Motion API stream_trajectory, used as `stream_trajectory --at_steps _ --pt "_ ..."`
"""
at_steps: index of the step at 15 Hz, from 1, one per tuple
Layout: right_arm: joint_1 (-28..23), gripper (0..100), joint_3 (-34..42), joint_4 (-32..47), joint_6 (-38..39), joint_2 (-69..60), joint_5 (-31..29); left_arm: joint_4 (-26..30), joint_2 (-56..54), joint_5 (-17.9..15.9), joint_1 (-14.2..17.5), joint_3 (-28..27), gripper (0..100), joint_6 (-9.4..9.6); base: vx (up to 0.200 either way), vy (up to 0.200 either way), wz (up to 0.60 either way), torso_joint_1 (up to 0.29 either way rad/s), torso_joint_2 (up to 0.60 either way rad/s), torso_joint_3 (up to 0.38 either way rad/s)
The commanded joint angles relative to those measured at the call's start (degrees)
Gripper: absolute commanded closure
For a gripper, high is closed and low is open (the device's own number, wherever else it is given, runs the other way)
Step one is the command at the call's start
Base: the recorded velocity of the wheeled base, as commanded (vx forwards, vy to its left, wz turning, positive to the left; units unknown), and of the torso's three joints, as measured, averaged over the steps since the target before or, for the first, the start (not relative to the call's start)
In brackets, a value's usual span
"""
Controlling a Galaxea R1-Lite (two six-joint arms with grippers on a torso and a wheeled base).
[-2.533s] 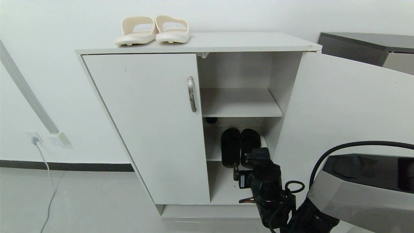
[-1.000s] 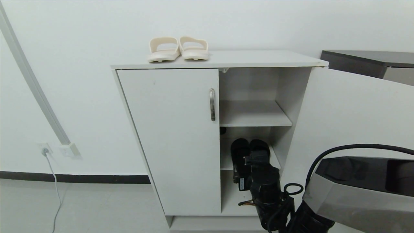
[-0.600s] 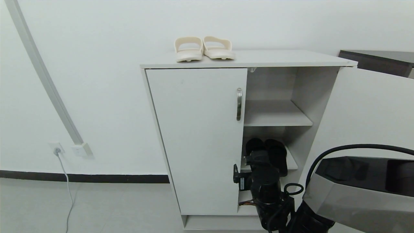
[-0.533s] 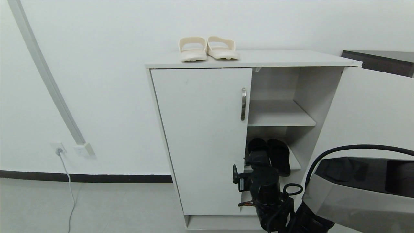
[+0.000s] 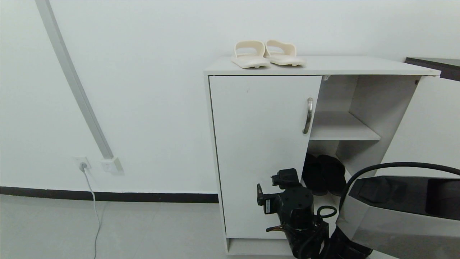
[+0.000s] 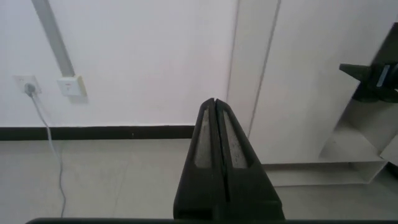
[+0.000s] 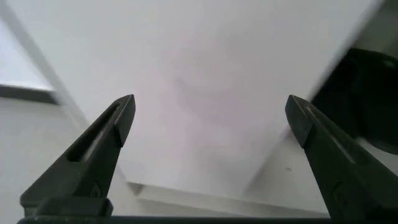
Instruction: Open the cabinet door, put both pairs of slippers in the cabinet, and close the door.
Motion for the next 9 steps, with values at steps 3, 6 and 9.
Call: stream_trajectory --at_steps 3,6,9 --pt "-0.7 0 2.7 -3.0 -1.8 -0.1 3.4 -0.1 0.1 -0.1 0.0 0.0 100 -0.02 0.0 0.0 0.0 0.0 0.0 0.0" --pt "-0.7 0 3.0 -3.1 -2.4 -0.1 3.6 0.0 0.1 0.0 0.0 0.0 100 -0.02 0.0 0.0 0.0 0.0 0.0 0.0" --pt "-0.7 0 3.3 -3.2 -2.6 0.1 3.6 -0.1 0.1 -0.1 0.0 0.0 100 -0.02 0.0 0.0 0.0 0.0 0.0 0.0"
